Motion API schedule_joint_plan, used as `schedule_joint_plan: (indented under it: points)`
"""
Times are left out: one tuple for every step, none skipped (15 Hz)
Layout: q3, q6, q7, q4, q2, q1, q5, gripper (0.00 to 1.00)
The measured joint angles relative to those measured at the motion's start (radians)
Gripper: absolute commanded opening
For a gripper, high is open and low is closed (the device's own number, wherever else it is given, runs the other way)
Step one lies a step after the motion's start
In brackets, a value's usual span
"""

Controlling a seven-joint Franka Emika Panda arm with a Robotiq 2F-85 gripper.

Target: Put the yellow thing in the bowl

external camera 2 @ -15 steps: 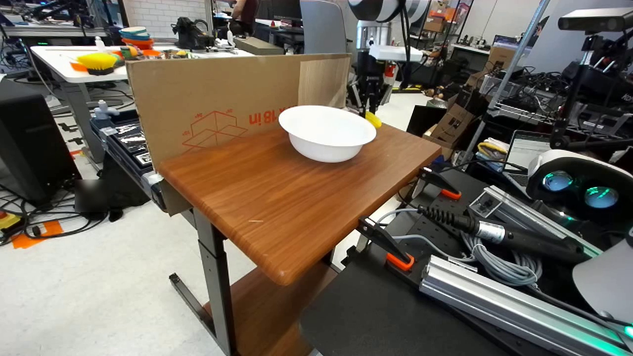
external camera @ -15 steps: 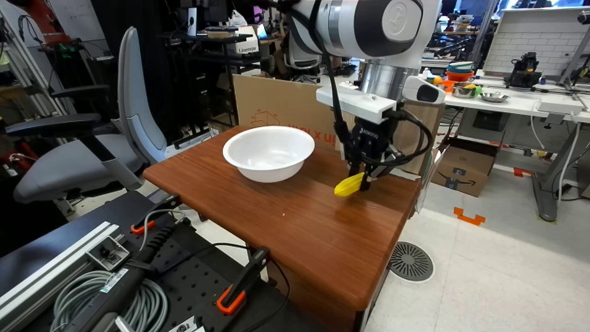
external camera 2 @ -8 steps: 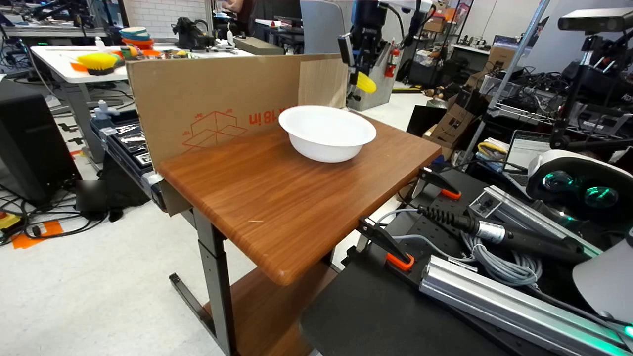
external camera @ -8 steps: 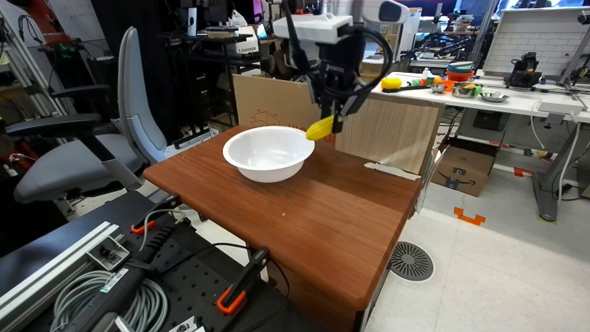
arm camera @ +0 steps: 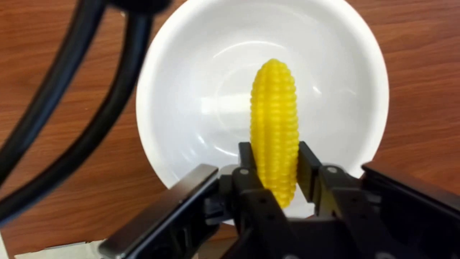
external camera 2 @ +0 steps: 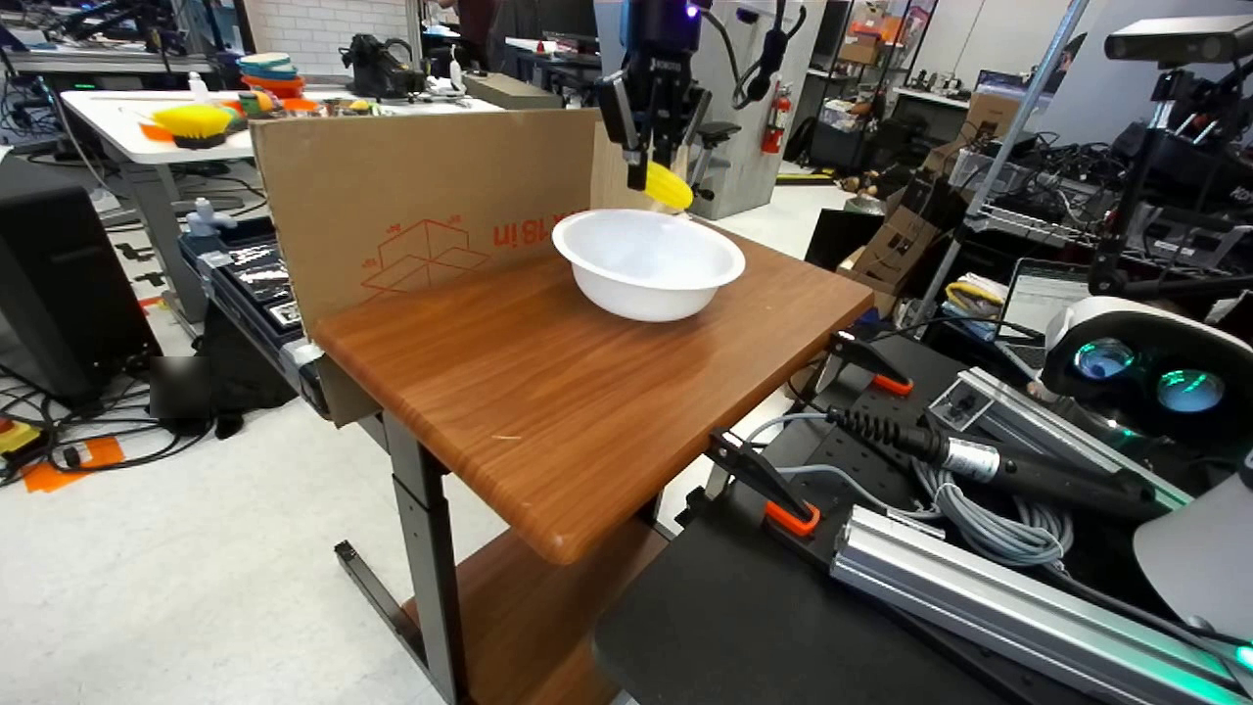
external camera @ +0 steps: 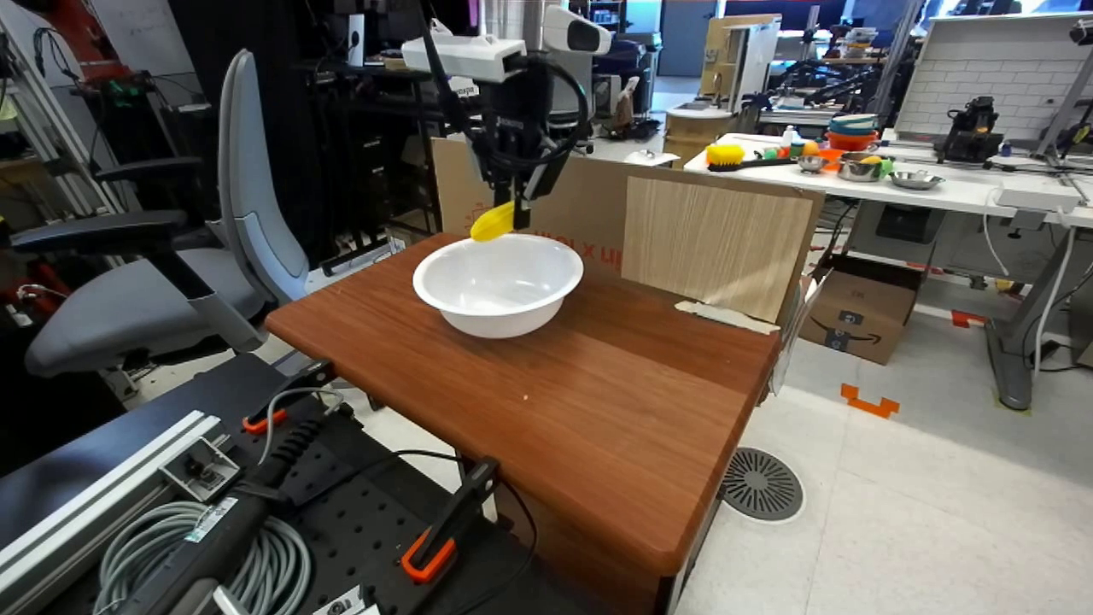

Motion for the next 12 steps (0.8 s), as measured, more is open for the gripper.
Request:
schedule_joint_plan:
  points:
    - [0.002, 0.0, 0.005, 0.002, 0.014, 0.004, 0.0, 0.08]
    - [0.001, 0.0, 0.007, 0.004, 0.028, 0.004, 0.0, 0.08]
    - [0.0, 0.0, 0.008, 0.008, 0.042, 0.003, 0.0, 0.08]
    - [-0.003, 0.0, 0.009, 0.012, 0.056, 0.001, 0.0, 0.08]
    - [-0.007, 0.0, 0.01, 0.016, 0.068, -0.001, 0.0, 0.08]
    - [-0.011, 0.0, 0.011, 0.021, 0.081, -0.003, 0.0, 0.08]
    - [-0.015, 0.0, 0.012, 0.026, 0.092, -0.004, 0.0, 0.57]
    - [-0.019, 0.0, 0.014, 0.03, 0.103, -0.005, 0.0, 0.59]
    - [-0.022, 0.0, 0.018, 0.035, 0.111, -0.005, 0.0, 0.65]
    - [-0.023, 0.0, 0.022, 0.04, 0.118, -0.005, 0.0, 0.73]
    - [-0.024, 0.0, 0.024, 0.044, 0.122, -0.005, 0.0, 0.8]
    - [-0.024, 0.0, 0.027, 0.047, 0.124, -0.005, 0.0, 0.88]
